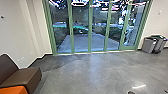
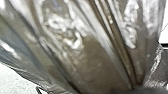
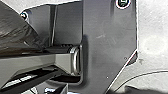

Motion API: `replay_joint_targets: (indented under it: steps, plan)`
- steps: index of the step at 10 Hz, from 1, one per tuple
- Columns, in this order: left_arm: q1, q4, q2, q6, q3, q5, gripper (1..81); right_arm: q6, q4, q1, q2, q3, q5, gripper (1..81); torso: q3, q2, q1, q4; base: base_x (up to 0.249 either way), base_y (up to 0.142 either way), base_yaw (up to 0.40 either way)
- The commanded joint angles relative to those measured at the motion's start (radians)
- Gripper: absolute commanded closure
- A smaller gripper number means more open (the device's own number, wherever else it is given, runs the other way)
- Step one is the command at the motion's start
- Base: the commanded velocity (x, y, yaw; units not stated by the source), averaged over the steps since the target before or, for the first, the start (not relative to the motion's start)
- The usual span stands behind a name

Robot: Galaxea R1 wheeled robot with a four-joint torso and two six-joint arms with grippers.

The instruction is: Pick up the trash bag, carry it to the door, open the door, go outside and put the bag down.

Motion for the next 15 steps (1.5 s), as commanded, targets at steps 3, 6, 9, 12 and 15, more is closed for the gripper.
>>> replay_joint_targets:
  steps: [3,6,9,12,15]
  plan:
    - [-0.051,0.001,-0.006,0.008,-0.008,0.085,81.1,-0.002,-0.004,0.046,0.003,0.002,-0.062,1.0,0.000,0.000,0.000,0.000,0.000,0.000,-0.307]
    - [-0.051,0.001,-0.006,0.008,-0.008,0.085,81.1,-0.002,-0.004,0.044,0.005,0.002,-0.062,1.0,0.000,0.000,0.000,0.000,0.000,0.000,-0.291]
    - [-0.051,0.001,-0.005,0.007,-0.008,0.086,81.1,-0.002,-0.006,0.047,0.005,0.002,-0.062,1.0,0.000,0.000,0.000,0.000,0.000,0.000,-0.262]
    - [-0.051,0.000,-0.005,0.007,-0.008,0.085,81.1,-0.002,-0.007,0.049,0.005,0.002,-0.063,1.0,0.000,0.000,0.000,0.000,0.000,0.000,-0.222]
    - [-0.051,0.001,-0.005,0.007,-0.008,0.085,81.1,-0.001,-0.013,0.049,0.005,0.002,-0.062,1.0,0.000,0.000,0.000,0.000,0.000,0.000,-0.167]
